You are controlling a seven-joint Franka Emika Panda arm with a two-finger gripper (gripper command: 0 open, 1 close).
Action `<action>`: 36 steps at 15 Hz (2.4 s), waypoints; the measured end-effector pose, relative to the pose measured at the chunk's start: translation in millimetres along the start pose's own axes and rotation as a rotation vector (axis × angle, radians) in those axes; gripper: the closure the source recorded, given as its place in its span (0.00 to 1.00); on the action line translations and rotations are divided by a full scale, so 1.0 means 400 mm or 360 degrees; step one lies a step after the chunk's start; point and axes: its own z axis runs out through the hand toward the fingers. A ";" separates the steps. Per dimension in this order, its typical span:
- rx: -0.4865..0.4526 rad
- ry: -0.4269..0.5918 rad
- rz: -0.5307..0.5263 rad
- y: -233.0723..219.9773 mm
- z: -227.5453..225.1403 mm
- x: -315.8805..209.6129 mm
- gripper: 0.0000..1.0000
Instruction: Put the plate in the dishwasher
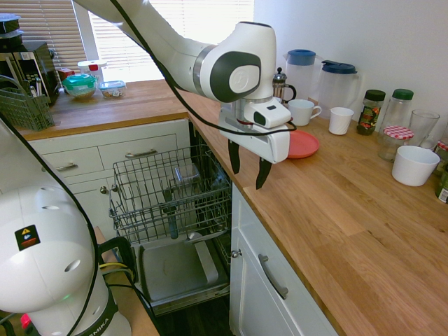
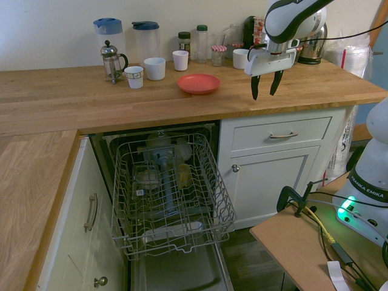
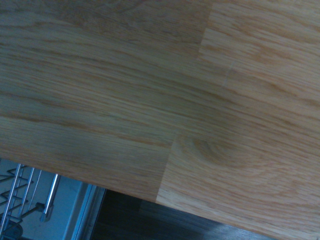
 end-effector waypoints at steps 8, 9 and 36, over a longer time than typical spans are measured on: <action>0.0100 0.0057 0.0073 -0.070 -0.061 0.027 0.00; 0.0115 0.0062 0.0099 -0.091 -0.071 0.041 0.00; 0.0140 -0.0139 0.0393 -0.466 0.067 0.430 0.00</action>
